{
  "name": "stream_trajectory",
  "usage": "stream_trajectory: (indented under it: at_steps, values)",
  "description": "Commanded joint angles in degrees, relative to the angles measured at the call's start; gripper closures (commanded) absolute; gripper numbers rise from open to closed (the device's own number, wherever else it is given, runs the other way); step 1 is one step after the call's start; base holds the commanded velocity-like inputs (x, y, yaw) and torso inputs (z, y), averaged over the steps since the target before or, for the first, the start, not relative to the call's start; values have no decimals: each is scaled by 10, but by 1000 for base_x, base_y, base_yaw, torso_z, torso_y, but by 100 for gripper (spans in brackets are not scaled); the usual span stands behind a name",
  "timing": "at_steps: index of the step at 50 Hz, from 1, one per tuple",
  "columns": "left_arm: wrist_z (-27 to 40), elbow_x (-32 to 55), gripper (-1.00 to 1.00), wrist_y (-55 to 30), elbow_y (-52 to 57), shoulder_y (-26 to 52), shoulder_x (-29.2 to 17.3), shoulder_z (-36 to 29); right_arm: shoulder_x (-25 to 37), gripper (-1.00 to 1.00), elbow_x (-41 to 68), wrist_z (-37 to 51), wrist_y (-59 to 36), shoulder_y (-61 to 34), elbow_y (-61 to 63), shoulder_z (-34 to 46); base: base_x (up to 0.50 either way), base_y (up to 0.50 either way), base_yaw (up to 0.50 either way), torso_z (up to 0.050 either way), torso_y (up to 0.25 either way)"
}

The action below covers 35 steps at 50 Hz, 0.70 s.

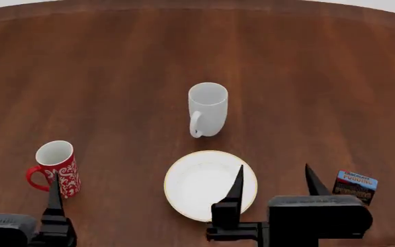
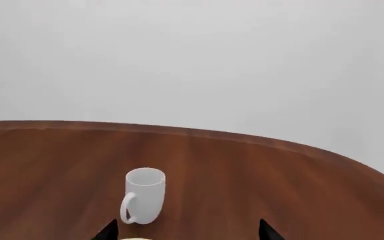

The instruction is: Put the white mug on the plate.

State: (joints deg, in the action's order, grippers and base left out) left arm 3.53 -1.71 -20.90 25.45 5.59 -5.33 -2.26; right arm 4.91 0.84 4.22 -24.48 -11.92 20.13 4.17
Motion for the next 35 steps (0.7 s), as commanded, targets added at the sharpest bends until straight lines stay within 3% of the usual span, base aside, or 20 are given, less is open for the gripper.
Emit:
stream_trajectory:
  at_steps: [1,10,12,35]
  values:
    - [-12,28,-100,-153,154,77,-12,20,27,-100,-4,0,-147,-115,147,15,0,0,0,0,0]
    - [-12,42,-100,-192,180,124,-24,37,27,-100,22,-2,-193,-170,187,-18,0,0,0,0,0]
    - [-11,40,-100,-163,166,116,-26,35,25,-100,30,-4,-199,-176,191,-25,0,0,0,0,0]
    - [-1,51,-100,-149,153,126,-38,37,35,-100,14,25,-175,-177,181,-4,0,0,0,0,0]
